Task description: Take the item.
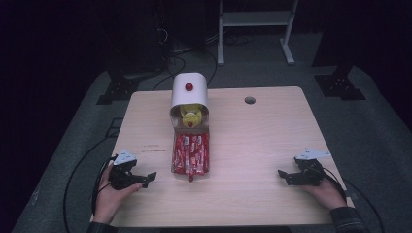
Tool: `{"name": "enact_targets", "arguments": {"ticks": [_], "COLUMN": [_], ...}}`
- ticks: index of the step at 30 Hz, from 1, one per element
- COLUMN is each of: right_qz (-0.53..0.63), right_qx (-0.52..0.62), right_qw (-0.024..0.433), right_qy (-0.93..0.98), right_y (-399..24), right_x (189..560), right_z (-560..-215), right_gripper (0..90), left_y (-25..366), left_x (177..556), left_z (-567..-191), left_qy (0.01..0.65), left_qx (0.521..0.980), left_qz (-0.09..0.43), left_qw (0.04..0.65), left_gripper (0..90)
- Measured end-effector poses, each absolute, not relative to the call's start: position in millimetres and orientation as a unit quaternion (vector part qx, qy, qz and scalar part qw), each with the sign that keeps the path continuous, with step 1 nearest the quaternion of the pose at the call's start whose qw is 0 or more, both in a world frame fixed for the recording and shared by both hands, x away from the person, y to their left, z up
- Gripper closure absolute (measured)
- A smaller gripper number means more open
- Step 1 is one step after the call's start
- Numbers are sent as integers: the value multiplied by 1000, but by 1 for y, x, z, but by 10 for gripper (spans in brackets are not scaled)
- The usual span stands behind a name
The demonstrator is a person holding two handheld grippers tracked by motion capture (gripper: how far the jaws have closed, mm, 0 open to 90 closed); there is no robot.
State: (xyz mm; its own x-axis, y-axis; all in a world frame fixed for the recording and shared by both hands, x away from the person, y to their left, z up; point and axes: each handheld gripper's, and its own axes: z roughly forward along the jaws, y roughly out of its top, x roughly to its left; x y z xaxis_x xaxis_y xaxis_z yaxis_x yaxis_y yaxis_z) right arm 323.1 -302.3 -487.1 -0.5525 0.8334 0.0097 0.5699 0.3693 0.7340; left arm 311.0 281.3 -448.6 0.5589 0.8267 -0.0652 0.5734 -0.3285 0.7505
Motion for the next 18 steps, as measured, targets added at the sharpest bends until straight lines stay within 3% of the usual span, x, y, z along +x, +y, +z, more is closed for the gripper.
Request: {"name": "enact_targets", "arguments": {"ticks": [18], "right_qz": [355], "right_qx": [436], "right_qw": [185], "right_qy": [806], "right_y": [-302], "right_x": [323], "right_z": [-487], "right_gripper": [115], "left_y": [268], "left_x": [320], "left_z": [-433], "left_qy": [421], "left_qx": [799], "left_qz": [166], "left_qw": [397], "left_gripper": [44]}}
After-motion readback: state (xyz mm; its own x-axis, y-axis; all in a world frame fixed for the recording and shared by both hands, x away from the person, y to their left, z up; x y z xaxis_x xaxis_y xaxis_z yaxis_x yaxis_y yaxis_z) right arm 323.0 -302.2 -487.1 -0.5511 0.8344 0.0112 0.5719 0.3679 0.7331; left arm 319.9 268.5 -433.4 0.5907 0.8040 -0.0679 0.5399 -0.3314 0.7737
